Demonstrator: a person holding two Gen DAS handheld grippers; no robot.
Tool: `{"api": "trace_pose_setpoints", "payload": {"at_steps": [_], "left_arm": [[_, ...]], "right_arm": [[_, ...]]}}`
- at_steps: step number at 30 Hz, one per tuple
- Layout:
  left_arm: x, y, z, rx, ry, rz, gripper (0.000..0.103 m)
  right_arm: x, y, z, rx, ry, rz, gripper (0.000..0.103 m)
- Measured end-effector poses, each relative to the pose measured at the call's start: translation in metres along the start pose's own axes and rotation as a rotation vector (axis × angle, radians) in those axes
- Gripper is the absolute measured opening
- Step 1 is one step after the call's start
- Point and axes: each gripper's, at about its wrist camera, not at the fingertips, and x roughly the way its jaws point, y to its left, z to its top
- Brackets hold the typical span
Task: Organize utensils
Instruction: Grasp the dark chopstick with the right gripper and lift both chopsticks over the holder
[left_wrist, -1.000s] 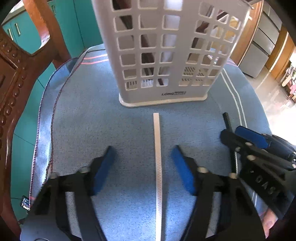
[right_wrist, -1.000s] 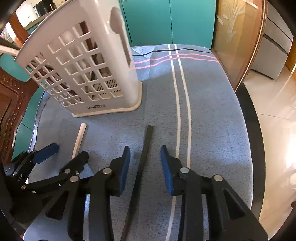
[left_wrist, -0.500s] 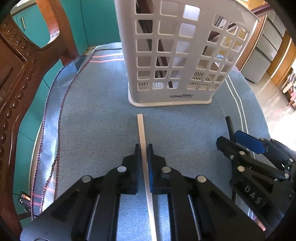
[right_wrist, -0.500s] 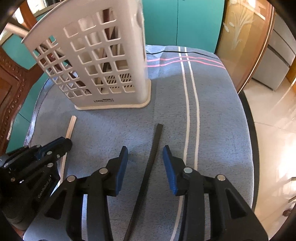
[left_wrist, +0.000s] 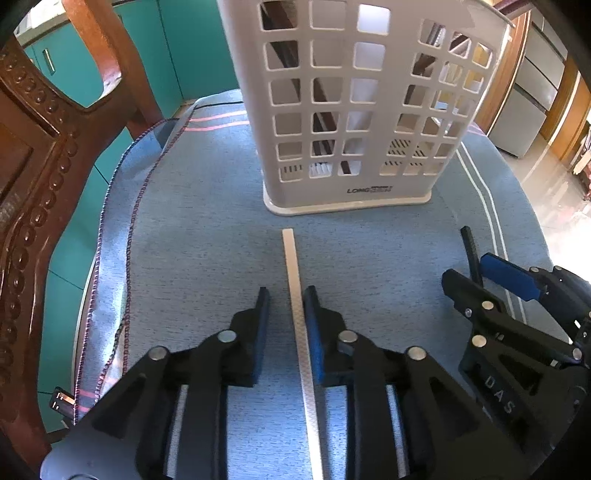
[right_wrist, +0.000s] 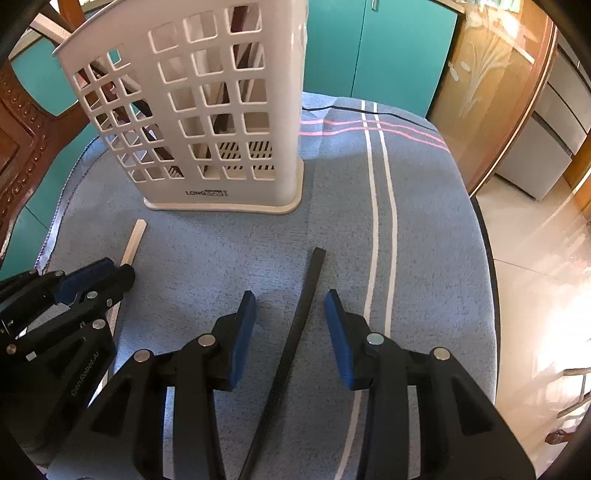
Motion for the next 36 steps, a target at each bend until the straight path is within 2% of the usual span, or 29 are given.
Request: {"api": "trace_pose_setpoints", "payload": {"at_steps": [2, 3, 4, 5, 6, 8, 10, 12, 16, 23, 26, 29, 32, 36], "left_arm": [[0.001, 0.003, 0.001, 0.002, -0.001, -0.003, 0.023], [0.000, 0.003, 0.000, 0.003, -0.002, -0.002, 0.023], [0.000, 0.002, 0.000, 0.005, -0.003, -0.001, 0.023], [0.001, 0.004, 0.001, 0.006, -0.002, -0.003, 0.019], [0.002, 0.004, 0.002, 0.005, -0.001, -0.016, 0.016], [0.001, 0.004, 0.002, -0.001, 0.006, -0.037, 0.008], [-0.001, 0.005, 0.001, -0.027, 0.011, -0.068, 0.007], [-0.005, 0.008, 0.001, -0.047, 0.004, -0.085, 0.007], [-0.028, 0.013, 0.003, -0.061, -0.058, -0.093, 0.007], [-0.102, 0.016, -0.001, -0.045, -0.217, -0.127, 0.007], [-0.148, 0.016, 0.000, -0.025, -0.316, -0.161, 0.007], [-0.193, 0.012, 0.006, 0.003, -0.425, -0.164, 0.007], [-0.233, 0.017, 0.021, 0.019, -0.523, -0.168, 0.007], [-0.272, 0.033, 0.049, -0.007, -0.632, -0.151, 0.007]], "right_arm": [[-0.001, 0.001, -0.001, -0.003, -0.002, 0.005, 0.035], [-0.002, 0.002, -0.002, -0.007, -0.003, 0.009, 0.026], [-0.002, 0.004, -0.002, -0.012, -0.003, 0.018, 0.022], [-0.003, 0.006, -0.003, -0.014, -0.002, 0.022, 0.015], [-0.004, 0.007, -0.003, -0.015, 0.004, 0.028, 0.012], [-0.006, 0.008, -0.004, -0.009, 0.001, 0.038, 0.010], [-0.009, 0.007, -0.004, 0.008, -0.007, 0.085, 0.007], [-0.019, 0.006, -0.003, 0.010, -0.033, 0.097, 0.007], [-0.059, -0.002, 0.002, 0.021, -0.113, 0.177, 0.007], [-0.148, -0.022, -0.002, 0.017, -0.280, 0.320, 0.007], [-0.184, -0.028, -0.004, 0.018, -0.352, 0.370, 0.007], [-0.220, -0.035, 0.005, 0.023, -0.428, 0.408, 0.007], [-0.252, -0.040, 0.016, 0.031, -0.515, 0.425, 0.007], [-0.283, -0.044, 0.038, 0.040, -0.618, 0.398, 0.007]]}}
